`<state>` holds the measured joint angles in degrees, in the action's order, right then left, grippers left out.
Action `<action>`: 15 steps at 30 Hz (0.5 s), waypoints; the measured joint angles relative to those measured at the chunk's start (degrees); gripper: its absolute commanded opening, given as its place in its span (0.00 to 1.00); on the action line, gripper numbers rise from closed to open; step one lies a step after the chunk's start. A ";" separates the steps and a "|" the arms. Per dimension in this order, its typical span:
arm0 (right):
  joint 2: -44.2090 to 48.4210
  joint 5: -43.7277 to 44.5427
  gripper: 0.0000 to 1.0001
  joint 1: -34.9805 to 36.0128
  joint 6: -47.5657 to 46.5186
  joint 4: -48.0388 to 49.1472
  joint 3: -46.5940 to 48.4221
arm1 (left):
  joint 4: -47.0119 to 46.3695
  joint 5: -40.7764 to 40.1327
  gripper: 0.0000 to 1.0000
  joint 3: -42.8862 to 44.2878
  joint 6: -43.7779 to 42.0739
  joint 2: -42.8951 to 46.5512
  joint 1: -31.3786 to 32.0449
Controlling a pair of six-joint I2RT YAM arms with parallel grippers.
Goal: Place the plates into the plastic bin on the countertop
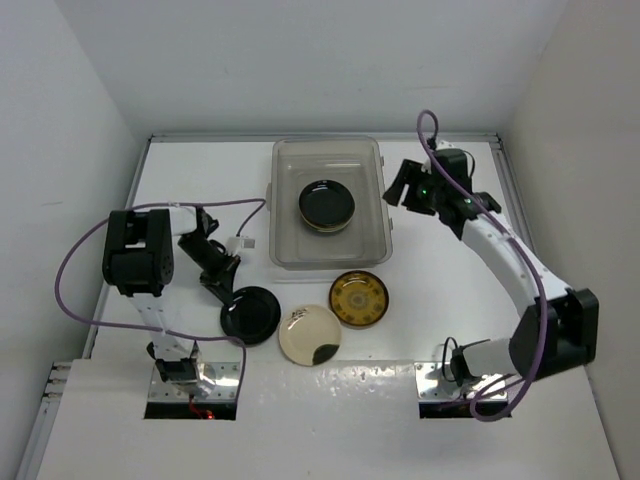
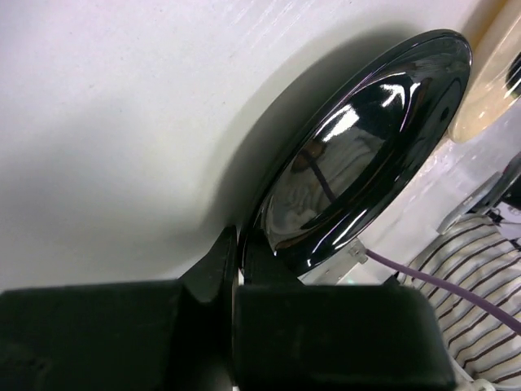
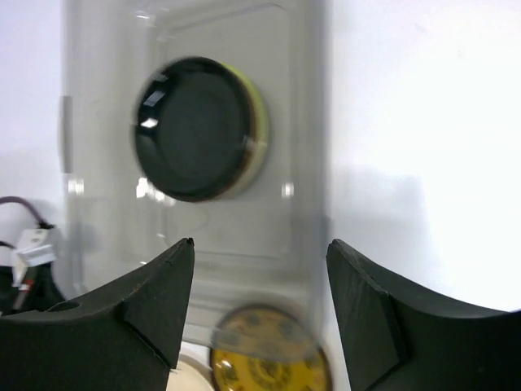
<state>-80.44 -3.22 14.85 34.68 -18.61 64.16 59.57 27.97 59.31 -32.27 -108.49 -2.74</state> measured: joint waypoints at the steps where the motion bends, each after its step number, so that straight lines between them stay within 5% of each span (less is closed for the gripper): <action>1: 1.88 0.44 0.65 -0.87 0.11 -0.22 -2.12 | 0.37 0.02 0.00 0.15 0.00 -0.22 -0.35; 7: 10.21 1.42 0.65 -7.52 1.07 -1.27 -10.93 | 1.90 -2.21 0.00 9.40 -0.44 -1.68 -7.34; 15: 18.05 -5.81 0.65 -13.14 2.40 -0.61 -25.44 | -1.92 2.75 0.00 39.54 6.51 -1.27 -17.18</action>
<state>-62.39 -9.04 1.72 37.08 -19.22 38.72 57.65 30.72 98.85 -25.76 -109.75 -19.92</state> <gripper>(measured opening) 0.655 0.003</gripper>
